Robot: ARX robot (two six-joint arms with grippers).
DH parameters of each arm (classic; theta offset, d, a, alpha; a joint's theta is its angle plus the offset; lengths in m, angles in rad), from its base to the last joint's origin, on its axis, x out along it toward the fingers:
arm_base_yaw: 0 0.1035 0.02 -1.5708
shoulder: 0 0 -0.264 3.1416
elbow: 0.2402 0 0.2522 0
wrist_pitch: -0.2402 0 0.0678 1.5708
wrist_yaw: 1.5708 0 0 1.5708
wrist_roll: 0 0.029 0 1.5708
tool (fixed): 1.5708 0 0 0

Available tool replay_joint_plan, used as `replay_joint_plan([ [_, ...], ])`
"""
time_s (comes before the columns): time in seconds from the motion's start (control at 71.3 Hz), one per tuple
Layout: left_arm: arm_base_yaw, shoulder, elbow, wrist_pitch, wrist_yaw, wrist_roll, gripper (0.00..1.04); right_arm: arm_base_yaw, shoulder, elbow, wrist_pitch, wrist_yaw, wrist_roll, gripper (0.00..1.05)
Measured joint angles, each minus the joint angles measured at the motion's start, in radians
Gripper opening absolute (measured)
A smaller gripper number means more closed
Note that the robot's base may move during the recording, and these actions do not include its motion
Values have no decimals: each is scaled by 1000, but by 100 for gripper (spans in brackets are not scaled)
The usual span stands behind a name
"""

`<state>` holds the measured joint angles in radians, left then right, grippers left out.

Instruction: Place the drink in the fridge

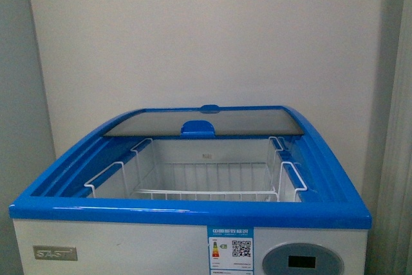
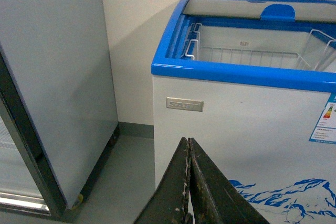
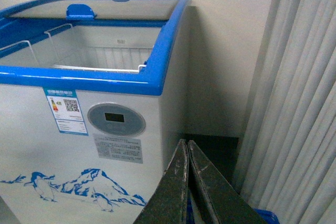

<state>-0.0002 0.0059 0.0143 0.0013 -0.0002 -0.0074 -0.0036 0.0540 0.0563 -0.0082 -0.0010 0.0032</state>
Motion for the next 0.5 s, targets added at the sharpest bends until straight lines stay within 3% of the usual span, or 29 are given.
replay_joint_plan([
  [0.449,0,0,0,0,0,0,3,0,-48,-40,5,-1,0,3],
  [0.505,0,0,0,0,0,0,6,0,-48,-40,5,0,-1,9],
])
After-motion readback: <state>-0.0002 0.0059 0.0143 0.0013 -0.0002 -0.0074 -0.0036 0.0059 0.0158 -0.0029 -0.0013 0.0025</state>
